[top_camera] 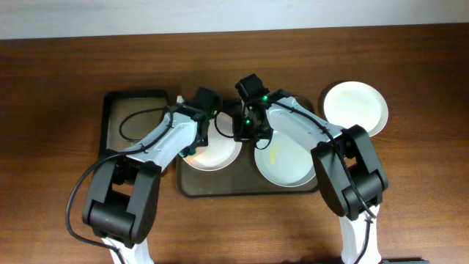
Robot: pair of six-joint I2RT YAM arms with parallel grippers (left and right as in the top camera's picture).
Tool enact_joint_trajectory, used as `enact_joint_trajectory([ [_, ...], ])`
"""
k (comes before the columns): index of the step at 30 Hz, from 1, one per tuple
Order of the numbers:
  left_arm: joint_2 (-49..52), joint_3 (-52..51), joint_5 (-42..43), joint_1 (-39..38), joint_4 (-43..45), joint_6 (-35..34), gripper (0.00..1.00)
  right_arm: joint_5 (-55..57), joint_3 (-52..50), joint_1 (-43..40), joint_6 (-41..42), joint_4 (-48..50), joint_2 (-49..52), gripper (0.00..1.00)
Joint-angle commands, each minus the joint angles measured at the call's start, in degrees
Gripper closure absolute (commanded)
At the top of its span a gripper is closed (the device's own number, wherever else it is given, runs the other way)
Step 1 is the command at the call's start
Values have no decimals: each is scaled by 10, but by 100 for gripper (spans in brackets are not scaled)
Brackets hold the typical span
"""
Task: Clean dirty plates on tray and stack at the side
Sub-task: 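Scrub the front-left plate with the sponge while the right gripper holds it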
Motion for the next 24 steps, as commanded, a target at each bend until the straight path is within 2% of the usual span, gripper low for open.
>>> enact_joint_trajectory([
  [1,-39,27,135,12,25,7,100,50,3,-5,3,-5,12,96],
  [2,-39,27,188,12,41,7,100,50,3,-5,3,-5,12,96],
  [4,-35,25,233,12,60,7,100,50,3,-5,3,-5,12,96],
  [12,-8,14,242,12,85,5,100,50,3,-5,3,-5,12,96],
  [19,52,14,166,16,81,5,100,50,3,-6,3,-5,12,96],
  [22,61,14,89,22,54,5,100,50,3,-7,3,-5,12,96],
  [24,58,14,8,24,31,5,100,50,3,-7,2,-5,12,96],
])
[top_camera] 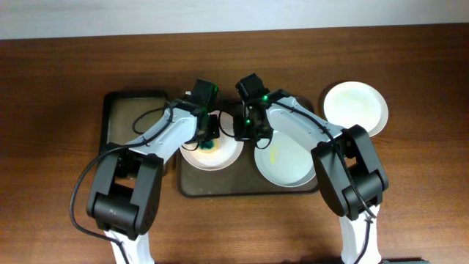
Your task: Clean dirty plates on tray and stack at the side
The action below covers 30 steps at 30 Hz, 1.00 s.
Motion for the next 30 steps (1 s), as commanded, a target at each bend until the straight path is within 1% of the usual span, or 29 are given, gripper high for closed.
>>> enact_joint_trajectory([
  [1,22,-8,-200,14,-45,5,100,36,2,-6,0,-5,12,96],
  [2,17,-7,-228,14,-56,5,100,36,2,-6,0,-5,12,96],
  [4,5,-6,-256,14,-72,5,100,36,2,-6,-6,-4,12,96],
  [7,-40,-6,-261,17,-87,2,100,36,2,-6,-21,-3,10,96],
  [9,-80,-6,-257,19,-91,-21,100,36,2,-6,-37,-2,4,96],
  [10,-122,-6,-223,20,-90,-25,100,38,3,-6,-51,-3,-8,96],
  [14,-208,-6,-123,32,-92,-25,100,58,11,-5,-78,-9,-44,96],
  [16,-238,-6,-94,44,-99,-25,100,103,20,-5,-87,-26,-65,96],
  [19,-269,-6,-89,87,-123,-25,100,191,35,2,-124,-55,-103,96],
  [22,-265,-10,-90,132,-147,-25,100,290,39,20,-150,-65,-134,96],
  [25,-255,-25,-90,165,-142,-25,100,403,39,54,-181,-65,-158,96],
  [28,-241,-30,-90,191,-138,-25,100,533,41,98,-198,-64,-168,96],
  [30,-233,-32,-89,205,-137,-25,100,608,42,129,-225,-60,-169,96],
])
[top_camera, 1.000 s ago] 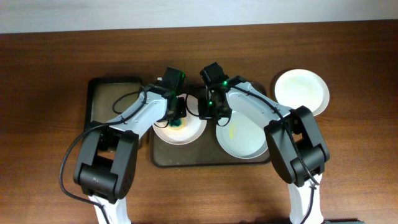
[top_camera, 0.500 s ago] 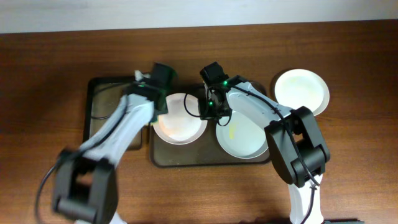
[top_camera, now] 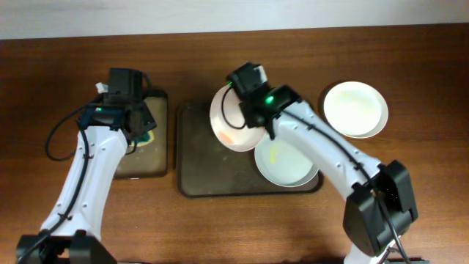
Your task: Clean dirty plates on tray and stack at the side
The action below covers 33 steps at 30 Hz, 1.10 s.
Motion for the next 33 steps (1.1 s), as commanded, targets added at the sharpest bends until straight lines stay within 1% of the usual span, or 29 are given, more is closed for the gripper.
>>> enact_joint_trajectory([
  [1,24,-9,6,30,2,-7,100,223,14,63,-65,9,-17,96],
  [5,38,-9,6,45,2,-7,100,325,14,121,-144,47,-17,96],
  [9,50,-9,6,47,2,-7,100,411,14,167,-235,113,-17,96],
  [13,55,-9,6,47,2,-7,100,463,14,200,-329,174,-17,96],
  [15,55,-9,6,47,2,-7,100,468,14,203,-340,184,-17,96],
  [25,55,-9,6,47,1,-7,100,468,14,203,-339,184,-17,96],
  [27,55,-9,6,47,2,-7,100,464,14,202,-322,184,-17,96],
  [28,55,-9,6,47,2,-7,100,452,13,198,-290,183,-17,96],
  [29,55,-9,6,47,2,-7,100,415,13,187,-238,171,-17,96],
  [30,55,-9,6,47,0,-7,100,327,13,163,-173,134,-17,96],
  [31,55,-9,6,47,-2,-7,100,262,13,143,-121,103,-17,96],
  [33,55,-9,6,47,-4,-7,100,162,13,106,-32,54,-17,96],
])
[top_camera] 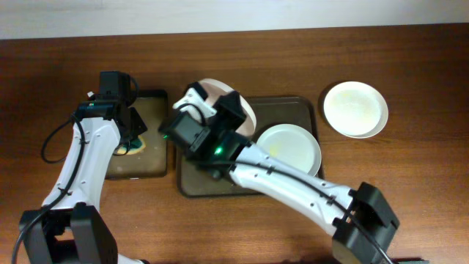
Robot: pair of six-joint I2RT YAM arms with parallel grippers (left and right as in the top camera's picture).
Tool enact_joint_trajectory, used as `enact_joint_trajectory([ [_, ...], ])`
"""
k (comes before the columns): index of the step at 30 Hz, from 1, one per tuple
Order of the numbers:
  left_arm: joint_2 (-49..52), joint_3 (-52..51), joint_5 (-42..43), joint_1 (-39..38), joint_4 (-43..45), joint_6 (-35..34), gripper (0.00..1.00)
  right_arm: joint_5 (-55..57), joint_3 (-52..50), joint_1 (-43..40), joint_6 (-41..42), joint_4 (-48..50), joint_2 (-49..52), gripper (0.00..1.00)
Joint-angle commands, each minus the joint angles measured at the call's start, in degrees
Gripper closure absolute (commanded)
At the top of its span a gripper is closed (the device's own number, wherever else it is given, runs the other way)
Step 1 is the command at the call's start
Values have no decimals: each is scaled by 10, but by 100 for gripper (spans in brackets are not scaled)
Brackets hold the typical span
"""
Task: Clean dirty plates on tray and stack at the side
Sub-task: 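Carry the plate right and stack it on the cleaned plate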
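Note:
My right gripper [193, 98] is shut on the rim of a white plate [229, 94], held tilted and raised above the left end of the dark main tray [192, 183]. A second white plate [289, 150] with a yellowish smear lies on that tray's right half. My left gripper [132, 136] is over the small dark tray [146, 165] at the left, shut on a green and yellow sponge [127, 148]. A white plate [355, 108] sits on the table to the right of the main tray.
The right arm [278, 180] stretches diagonally across the main tray, covering its front half. Brown wooden table [410, 191] surrounds both trays, and a pale wall edge runs along the back.
My right gripper has moved left with the tilted plate, from above the main tray's back middle to its left end. The left gripper with the sponge has shifted slightly over the small tray.
At first both grippers were at the left plate on the main tray, the left one with the sponge on it. Then the sponge sat on the plate's middle. Later the left arm was over the small tray, the right holding the plate raised. Now that plate is further left.

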Motion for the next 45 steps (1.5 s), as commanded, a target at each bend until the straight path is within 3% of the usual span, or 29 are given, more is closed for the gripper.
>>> enact_joint_trajectory([
  [1,4,-2,0,2,-4,-7,100,-246,7,-93,230,-74,-16,96],
  [8,4,-2,0,1,-4,-7,100,-661,7,-352,343,-111,-16,96],
  [12,4,-2,2,1,-4,-7,100,-827,7,-535,360,-112,-16,96],
  [20,4,-2,15,1,6,-7,100,-774,-6,-713,360,-118,-15,96],
  [23,4,-2,15,1,8,-7,100,-743,-23,-733,360,-96,-15,96],
  [27,4,-2,15,1,7,-7,100,-614,-51,-744,414,-90,-15,96],
  [37,4,-2,15,1,7,-7,100,-635,-155,-748,413,-2,-12,94],
  [39,4,-2,15,1,8,-7,100,-668,-155,-748,409,-4,-12,90],
  [41,4,-2,15,1,9,-7,100,-721,-155,-747,392,-6,-12,61],
  [42,4,-2,15,1,10,-7,100,-743,-155,-747,386,-11,-12,53],
  [45,4,-2,15,1,10,-7,100,-801,-155,-742,377,-37,-14,43],
])
